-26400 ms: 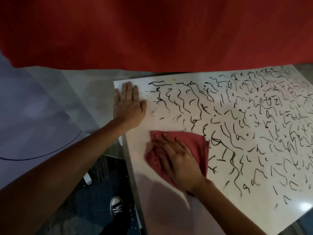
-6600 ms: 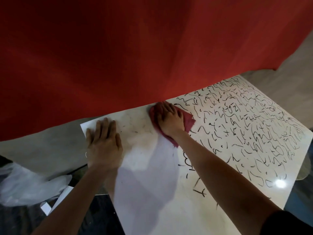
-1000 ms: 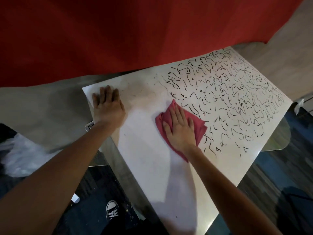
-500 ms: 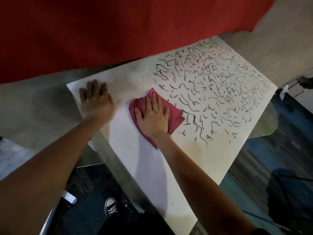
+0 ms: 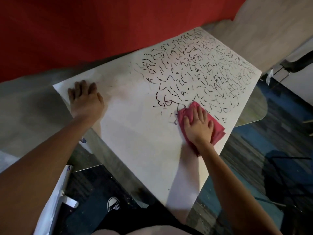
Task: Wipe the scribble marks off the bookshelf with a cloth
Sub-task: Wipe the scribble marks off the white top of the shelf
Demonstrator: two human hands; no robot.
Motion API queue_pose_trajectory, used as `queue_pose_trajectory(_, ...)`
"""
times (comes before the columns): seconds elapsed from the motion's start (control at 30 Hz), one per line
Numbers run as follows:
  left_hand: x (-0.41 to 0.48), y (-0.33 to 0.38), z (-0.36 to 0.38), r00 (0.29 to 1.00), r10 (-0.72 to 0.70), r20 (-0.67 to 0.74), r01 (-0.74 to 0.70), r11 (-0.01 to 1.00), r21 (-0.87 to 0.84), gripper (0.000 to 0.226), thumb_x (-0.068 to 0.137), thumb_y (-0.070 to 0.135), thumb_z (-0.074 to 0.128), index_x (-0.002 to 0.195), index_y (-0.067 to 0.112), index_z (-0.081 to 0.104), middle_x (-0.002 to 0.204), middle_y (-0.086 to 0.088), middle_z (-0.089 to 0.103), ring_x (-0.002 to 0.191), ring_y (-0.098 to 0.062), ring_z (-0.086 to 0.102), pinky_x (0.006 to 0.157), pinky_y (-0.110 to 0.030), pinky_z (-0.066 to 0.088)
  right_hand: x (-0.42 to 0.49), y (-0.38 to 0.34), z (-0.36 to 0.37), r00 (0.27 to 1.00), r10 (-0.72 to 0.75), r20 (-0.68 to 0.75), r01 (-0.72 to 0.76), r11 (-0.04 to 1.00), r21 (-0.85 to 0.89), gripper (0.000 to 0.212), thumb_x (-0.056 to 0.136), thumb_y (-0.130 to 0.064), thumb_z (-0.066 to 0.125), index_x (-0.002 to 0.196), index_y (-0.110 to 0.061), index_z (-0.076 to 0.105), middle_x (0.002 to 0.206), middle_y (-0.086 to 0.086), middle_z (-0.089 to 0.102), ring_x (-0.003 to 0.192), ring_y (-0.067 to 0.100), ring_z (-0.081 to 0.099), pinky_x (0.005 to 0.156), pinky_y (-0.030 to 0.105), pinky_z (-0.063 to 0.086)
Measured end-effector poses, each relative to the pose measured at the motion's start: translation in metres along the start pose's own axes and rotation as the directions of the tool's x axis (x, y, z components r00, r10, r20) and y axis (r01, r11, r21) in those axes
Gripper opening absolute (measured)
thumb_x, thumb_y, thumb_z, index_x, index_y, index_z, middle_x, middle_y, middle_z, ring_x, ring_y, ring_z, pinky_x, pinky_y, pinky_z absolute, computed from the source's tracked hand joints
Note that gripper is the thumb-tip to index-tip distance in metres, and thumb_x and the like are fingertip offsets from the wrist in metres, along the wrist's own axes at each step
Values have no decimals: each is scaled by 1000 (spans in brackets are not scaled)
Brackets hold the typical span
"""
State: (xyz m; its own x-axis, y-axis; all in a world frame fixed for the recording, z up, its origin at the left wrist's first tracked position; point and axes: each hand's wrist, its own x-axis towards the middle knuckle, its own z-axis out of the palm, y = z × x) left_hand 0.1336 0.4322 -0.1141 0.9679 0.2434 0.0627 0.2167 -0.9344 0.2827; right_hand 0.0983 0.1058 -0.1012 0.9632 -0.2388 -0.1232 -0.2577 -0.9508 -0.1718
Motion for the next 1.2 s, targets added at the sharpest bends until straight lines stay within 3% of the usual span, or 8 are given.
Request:
queue_pose_trajectory(0.07,-1,1,0,1000,10,-2,-10,1000,-9,47,101,16,34,146,3,35,154,-25,22,144,-40,13,117,-49,3,-20,-17,8,1000,-2,-5,2,1000,4,64,97,-51,21,153,-25,9,161,-3,-2,148,16,-6,117,47,-1)
queue_pose_trajectory(0.17,-1,1,0,1000,19,1,-19,1000,-10,47,101,16,35,146,3,35,154,-25,22,143,-41,13,116,-49,4,-86,-22,22,982,-188,-16,187,982,-25,75,85,-61,2,152,-30,5,159,-10,-8,147,13,-11,116,42,-6)
queue_pose_trajectory(0.3,-1,0,1,1000,22,1,-22,1000,-20,46,101,15,36,145,3,37,153,-25,23,143,-42,14,116,-51,5,-127,16,17,944,-324,58,326,944,-39,65,87,-63,2,146,-38,0,155,-19,-10,145,6,-15,118,38,-8)
queue_pose_trajectory(0.53,-3,9,-4,997,77,25,-76,997,-28,51,97,8,40,148,7,33,155,-19,24,144,-40,14,116,-54,3,-27,-5,5,993,121,-9,-121,992,35,61,97,-49,23,153,-30,9,161,-6,-2,148,17,-6,117,49,-1)
queue_pose_trajectory(0.67,-3,47,-1,976,218,-4,-218,976,-16,57,96,8,41,150,7,25,157,-16,21,145,-34,13,115,-54,2,-70,-42,21,986,-168,16,168,986,-11,70,89,-57,8,153,-29,10,160,-9,-2,148,16,-7,116,49,-2)
queue_pose_trajectory(0.83,3,70,10,985,156,69,-155,988,-22,55,101,22,33,152,8,17,160,-11,14,147,-30,6,115,-52,-2,-134,-11,36,883,-468,-29,464,880,-101,58,94,-51,30,148,-32,28,157,-11,21,146,15,13,114,44,9)
queue_pose_trajectory(1.03,6,69,22,985,126,119,-134,989,58,63,95,33,8,151,8,20,160,-10,13,148,-26,7,116,-50,0,-73,-44,25,876,-483,-20,480,874,-71,59,92,-51,27,146,-29,36,155,-7,27,144,19,22,109,52,22)
queue_pose_trajectory(1.2,5,69,22,984,135,120,-145,986,84,71,88,36,5,151,8,21,159,-11,15,147,-27,10,116,-50,2,33,-96,15,916,-401,14,401,916,-20,67,91,-54,11,152,-27,18,161,-7,9,148,18,5,115,50,6)
